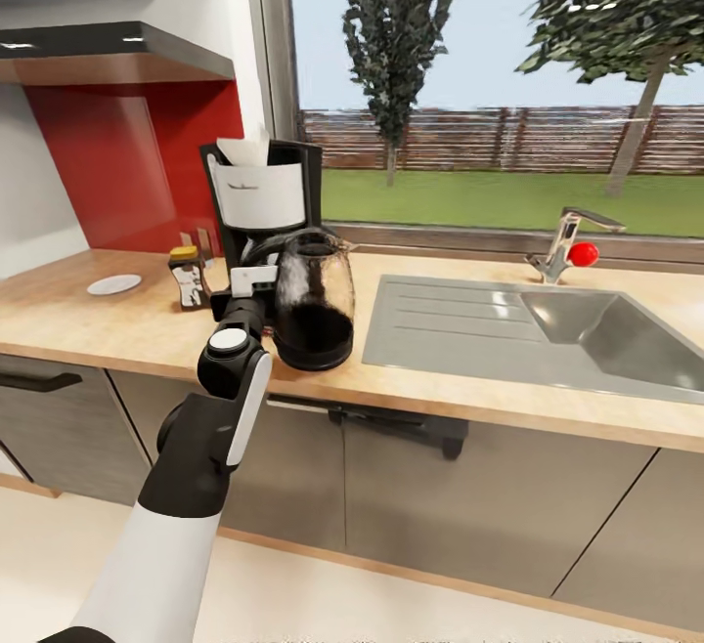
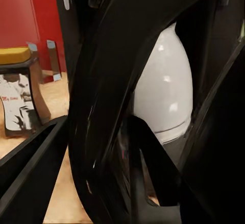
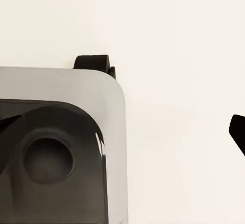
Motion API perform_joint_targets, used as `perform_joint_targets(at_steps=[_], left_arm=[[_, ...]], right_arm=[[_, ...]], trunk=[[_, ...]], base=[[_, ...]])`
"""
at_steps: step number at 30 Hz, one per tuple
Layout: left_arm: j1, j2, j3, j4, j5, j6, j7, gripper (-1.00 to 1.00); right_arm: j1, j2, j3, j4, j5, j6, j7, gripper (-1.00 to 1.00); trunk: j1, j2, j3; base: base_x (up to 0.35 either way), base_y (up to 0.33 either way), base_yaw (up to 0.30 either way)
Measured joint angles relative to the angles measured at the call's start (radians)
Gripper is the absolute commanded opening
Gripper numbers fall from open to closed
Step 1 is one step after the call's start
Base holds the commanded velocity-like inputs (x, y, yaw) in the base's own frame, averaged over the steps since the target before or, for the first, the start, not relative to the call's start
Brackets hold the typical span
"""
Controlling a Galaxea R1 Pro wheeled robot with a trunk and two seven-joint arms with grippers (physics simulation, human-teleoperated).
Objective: Set up a coffee station on the kitchen countertop: keep the coffee maker on the countertop, move the bottle of coffee from the kitchen shelf to the counter next to the coffee maker, place a paper coffee filter on top of the coffee maker, put the saucer next to the coffee maker with the coffee cup on the saucer, and place the electric kettle next to the coffee maker.
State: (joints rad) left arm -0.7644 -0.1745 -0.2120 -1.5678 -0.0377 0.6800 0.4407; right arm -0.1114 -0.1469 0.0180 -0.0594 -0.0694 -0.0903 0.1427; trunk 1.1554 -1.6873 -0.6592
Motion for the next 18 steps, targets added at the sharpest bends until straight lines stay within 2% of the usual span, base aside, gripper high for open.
perform_joint_targets(at_steps=[6,18], left_arm=[[0.000,0.000,0.000,0.000,0.024,0.000,-0.001,-1.00],[0.000,0.000,0.000,0.001,0.025,0.000,-0.001,-1.00]], right_arm=[[0.000,0.000,0.001,0.000,0.000,0.000,0.000,1.00],[0.000,0.000,0.001,0.000,0.000,0.000,0.000,1.00]], trunk=[[0.023,-0.042,-0.021],[0.035,-0.063,-0.030]], base=[[0.000,0.000,0.000],[0.000,0.000,0.000]])
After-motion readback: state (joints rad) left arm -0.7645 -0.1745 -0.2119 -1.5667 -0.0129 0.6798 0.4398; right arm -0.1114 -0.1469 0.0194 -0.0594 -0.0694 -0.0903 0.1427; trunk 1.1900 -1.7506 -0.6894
